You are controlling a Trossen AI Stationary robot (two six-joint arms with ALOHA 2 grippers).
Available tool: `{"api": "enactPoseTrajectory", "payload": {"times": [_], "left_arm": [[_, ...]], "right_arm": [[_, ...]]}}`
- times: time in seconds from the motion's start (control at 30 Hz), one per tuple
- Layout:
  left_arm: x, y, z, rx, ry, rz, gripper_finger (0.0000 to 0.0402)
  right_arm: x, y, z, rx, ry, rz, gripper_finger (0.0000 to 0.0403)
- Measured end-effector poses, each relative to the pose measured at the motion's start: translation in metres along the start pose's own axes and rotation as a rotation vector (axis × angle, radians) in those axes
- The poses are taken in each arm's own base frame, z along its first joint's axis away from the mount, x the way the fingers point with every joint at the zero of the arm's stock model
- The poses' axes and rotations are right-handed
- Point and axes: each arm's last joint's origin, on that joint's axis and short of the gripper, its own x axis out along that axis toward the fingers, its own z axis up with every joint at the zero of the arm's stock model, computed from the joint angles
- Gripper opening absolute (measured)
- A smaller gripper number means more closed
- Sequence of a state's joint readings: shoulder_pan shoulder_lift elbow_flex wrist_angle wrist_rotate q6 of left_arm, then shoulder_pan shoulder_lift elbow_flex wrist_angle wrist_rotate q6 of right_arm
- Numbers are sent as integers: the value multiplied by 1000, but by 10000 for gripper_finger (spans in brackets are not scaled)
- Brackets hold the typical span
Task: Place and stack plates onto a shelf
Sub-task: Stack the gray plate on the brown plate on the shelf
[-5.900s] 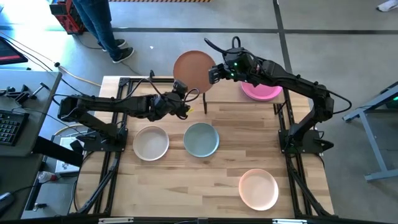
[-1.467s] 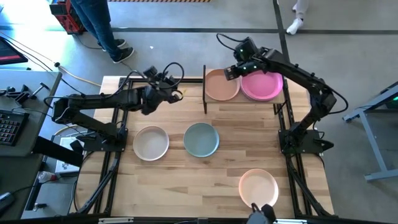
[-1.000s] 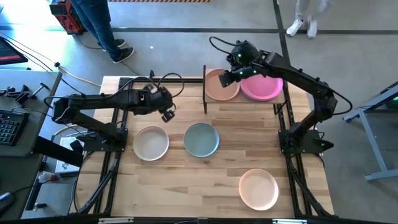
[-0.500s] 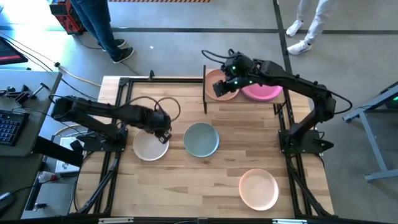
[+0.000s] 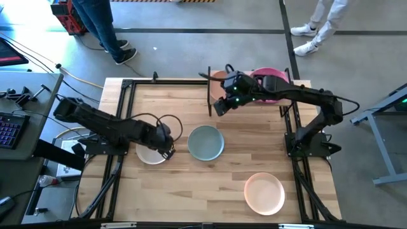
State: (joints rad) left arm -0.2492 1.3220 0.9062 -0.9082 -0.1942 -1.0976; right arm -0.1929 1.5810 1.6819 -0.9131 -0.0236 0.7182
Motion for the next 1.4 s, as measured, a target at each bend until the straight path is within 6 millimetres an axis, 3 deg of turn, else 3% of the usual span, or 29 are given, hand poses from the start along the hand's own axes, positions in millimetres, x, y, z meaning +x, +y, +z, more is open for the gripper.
{"api": "enactPoseTrajectory", "payload": {"times": [0.6,1.07,1.23,1.4], "left_arm": [[49,-33,-26,46,66,79,107],[84,-39,-35,50,140,179,107],[84,-41,-39,104,143,174,83],[78,-51,-40,204,160,135,33]], "right_arm": [[0,22,-22,-29,24,10,85],[0,24,-26,-40,40,4,85],[0,23,-27,-40,48,-3,85],[0,22,-27,-41,54,-10,85]]}}
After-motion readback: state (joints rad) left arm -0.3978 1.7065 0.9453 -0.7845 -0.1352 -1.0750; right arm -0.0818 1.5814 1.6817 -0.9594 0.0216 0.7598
